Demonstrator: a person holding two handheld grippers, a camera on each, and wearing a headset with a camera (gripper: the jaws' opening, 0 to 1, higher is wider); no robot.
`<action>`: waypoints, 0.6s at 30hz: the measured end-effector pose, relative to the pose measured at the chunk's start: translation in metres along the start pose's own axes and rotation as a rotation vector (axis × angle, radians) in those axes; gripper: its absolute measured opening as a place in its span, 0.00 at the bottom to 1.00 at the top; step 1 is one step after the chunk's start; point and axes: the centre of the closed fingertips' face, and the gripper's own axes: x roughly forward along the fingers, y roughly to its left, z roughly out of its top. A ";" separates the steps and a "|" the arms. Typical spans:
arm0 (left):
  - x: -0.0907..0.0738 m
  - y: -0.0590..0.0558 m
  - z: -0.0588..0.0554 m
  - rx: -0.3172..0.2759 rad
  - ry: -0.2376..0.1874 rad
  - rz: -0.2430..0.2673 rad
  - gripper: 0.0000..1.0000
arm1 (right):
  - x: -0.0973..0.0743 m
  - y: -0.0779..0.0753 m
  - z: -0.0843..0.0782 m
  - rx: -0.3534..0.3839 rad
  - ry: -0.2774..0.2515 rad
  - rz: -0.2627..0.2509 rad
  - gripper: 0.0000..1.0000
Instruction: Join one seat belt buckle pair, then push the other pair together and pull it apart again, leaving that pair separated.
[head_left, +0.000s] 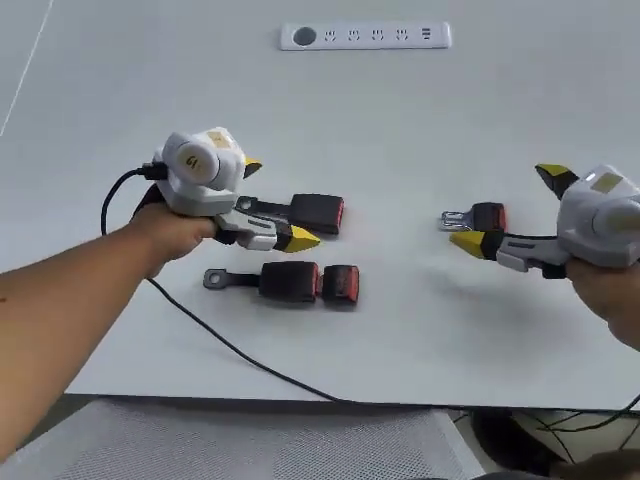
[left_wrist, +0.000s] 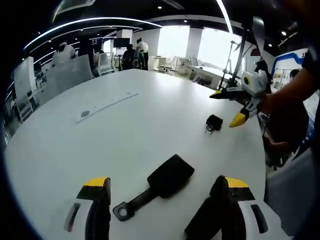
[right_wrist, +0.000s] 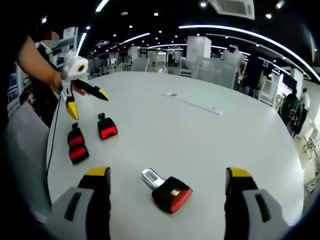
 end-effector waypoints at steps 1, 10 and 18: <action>-0.003 -0.001 0.000 -0.003 -0.007 0.004 0.95 | -0.001 0.004 0.001 0.006 -0.006 -0.005 0.97; -0.042 -0.011 -0.011 -0.029 -0.093 0.070 1.00 | -0.015 0.032 0.008 0.005 -0.030 -0.018 0.99; -0.076 -0.019 -0.033 -0.011 -0.102 0.101 1.00 | -0.030 0.056 0.010 -0.020 -0.052 -0.007 0.99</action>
